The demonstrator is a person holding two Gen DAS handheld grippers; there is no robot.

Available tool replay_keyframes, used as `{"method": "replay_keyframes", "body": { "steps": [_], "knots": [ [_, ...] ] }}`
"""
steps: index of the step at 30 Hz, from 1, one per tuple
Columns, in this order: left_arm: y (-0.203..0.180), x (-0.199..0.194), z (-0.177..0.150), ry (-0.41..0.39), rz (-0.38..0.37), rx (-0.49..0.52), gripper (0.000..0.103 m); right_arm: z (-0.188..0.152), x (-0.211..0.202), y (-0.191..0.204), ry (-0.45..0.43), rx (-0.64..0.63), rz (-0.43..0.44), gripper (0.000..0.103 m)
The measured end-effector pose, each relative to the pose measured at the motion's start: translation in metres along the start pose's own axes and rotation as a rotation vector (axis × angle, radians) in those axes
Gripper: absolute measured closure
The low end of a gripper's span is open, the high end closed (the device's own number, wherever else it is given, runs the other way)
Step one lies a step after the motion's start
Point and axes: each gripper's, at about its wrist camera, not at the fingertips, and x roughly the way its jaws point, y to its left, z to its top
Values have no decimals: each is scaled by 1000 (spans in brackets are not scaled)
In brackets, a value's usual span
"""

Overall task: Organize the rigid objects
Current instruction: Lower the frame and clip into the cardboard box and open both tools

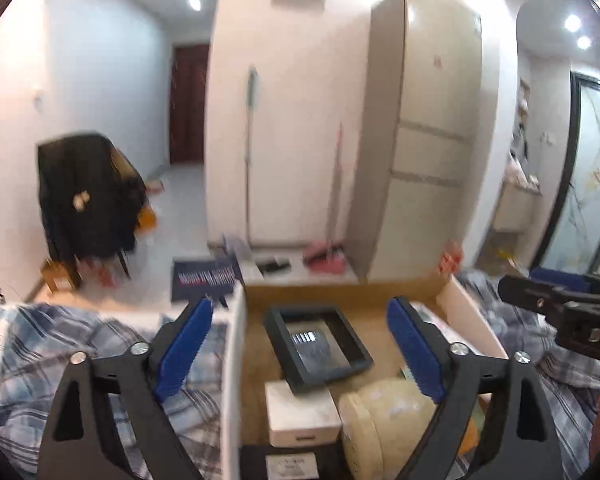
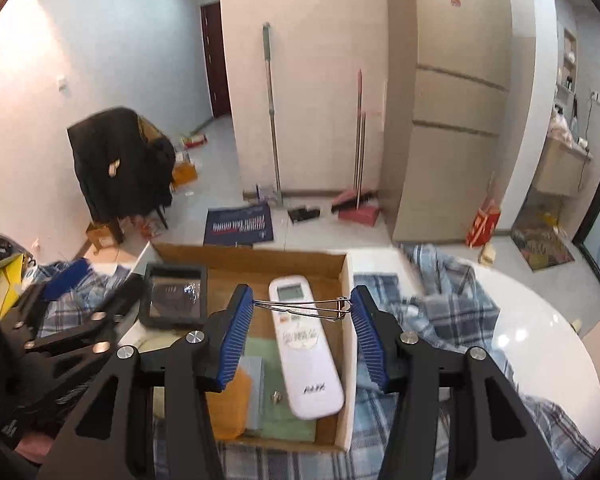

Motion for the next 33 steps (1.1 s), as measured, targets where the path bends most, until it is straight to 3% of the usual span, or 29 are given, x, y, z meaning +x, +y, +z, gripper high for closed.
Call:
{"method": "replay_keyframes", "body": {
  "steps": [2, 5, 15, 26, 29, 31, 33],
  "knots": [
    [4, -10, 2, -58, -12, -15, 0, -1, 2, 0, -29, -31, -6, 53],
    [9, -19, 3, -116, -40, -47, 0, -2, 10, 1, -19, -53, 15, 53],
    [-3, -17, 3, -90, -29, 15, 0, -12, 56, -7, 131, -50, 50, 53],
    [-16, -26, 1, -99, -24, 82, 0, -26, 65, -2, 151, -103, 29, 53],
    [-16, -31, 4, -114, -15, 78, 0, -25, 60, 0, 131, -108, 34, 39],
    [-17, -33, 6, -118, -7, 72, 0, -22, 52, -2, 96, -99, 33, 25],
    [-16, -37, 11, -121, 0, 71, 0, -17, 42, -5, 59, -94, 45, 19]
  ]
}}
